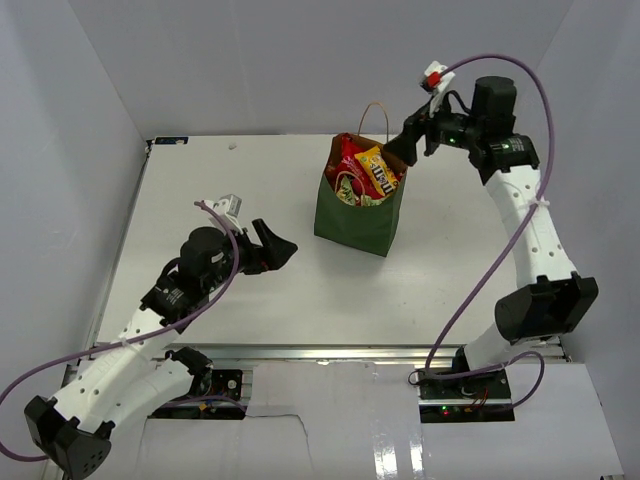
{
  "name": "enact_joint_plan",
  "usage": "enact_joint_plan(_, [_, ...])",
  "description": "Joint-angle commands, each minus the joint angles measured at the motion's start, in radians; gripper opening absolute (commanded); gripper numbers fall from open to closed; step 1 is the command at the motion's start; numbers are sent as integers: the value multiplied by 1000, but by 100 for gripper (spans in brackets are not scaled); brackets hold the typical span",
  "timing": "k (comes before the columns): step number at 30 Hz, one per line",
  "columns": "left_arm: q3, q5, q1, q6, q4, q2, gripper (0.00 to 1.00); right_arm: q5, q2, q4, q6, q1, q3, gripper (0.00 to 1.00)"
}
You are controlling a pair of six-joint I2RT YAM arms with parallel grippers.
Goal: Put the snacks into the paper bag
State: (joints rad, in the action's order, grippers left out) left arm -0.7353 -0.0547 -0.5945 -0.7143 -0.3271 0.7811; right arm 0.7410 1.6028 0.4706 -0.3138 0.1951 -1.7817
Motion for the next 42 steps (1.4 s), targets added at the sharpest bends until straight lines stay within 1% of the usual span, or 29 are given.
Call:
enact_joint_plan(1, [-71, 26, 2, 82, -27, -14, 98, -173, -101, -7, 28, -86, 30, 90])
enact_joint_plan(2, [-78, 39, 2, 97, -33, -20, 98, -252, -124, -4, 68, -97, 62, 90])
enact_joint_plan(3, [-84, 39, 2, 123, -42, -23, 98, -334, -132, 0, 65, -108, 79, 90])
enact_joint_plan(5, [-105, 39, 2, 151, -61, -32, 98, -333, -161, 35, 33, -154, 117, 90])
enact_joint_plan(6, [-111, 73, 2, 162, -66, -37, 98, -339, -173, 42, 27, -167, 170, 90])
enact_joint_plan(9, [-141, 88, 2, 179, -99, -45, 98, -380, -225, 43, 13, -187, 267, 90])
enact_joint_plan(10, [-145, 92, 2, 184, -113, -48, 98, -388, -234, 45, 13, -219, 324, 90])
enact_joint_plan(16, [-200, 119, 2, 188, -184, -45, 98, -335, -274, 68, -28, -232, 485, 90])
enact_joint_plan(19, [-226, 122, 2, 179, -200, -48, 98, -304, -288, 62, -28, -241, 502, 90])
enact_joint_plan(22, [-263, 130, 2, 184, -222, -43, 98, -241, -293, 62, -25, -243, 504, 90])
enact_joint_plan(25, [-263, 136, 2, 171, -228, -59, 98, -227, -290, 56, -24, -243, 496, 90])
enact_joint_plan(31, [-248, 144, 2, 134, -230, -89, 98, -298, -306, 10, 54, -243, 485, 90])
enact_joint_plan(37, [-256, 138, 2, 141, -236, -92, 98, -408, -337, -35, 142, -243, 525, 90])
enact_joint_plan(38, [-253, 138, 2, 139, -236, -92, 98, -448, -340, -44, 154, -243, 530, 90])
enact_joint_plan(42, [-250, 124, 2, 142, -236, -86, 98, -483, -369, -62, 148, -243, 557, 90])
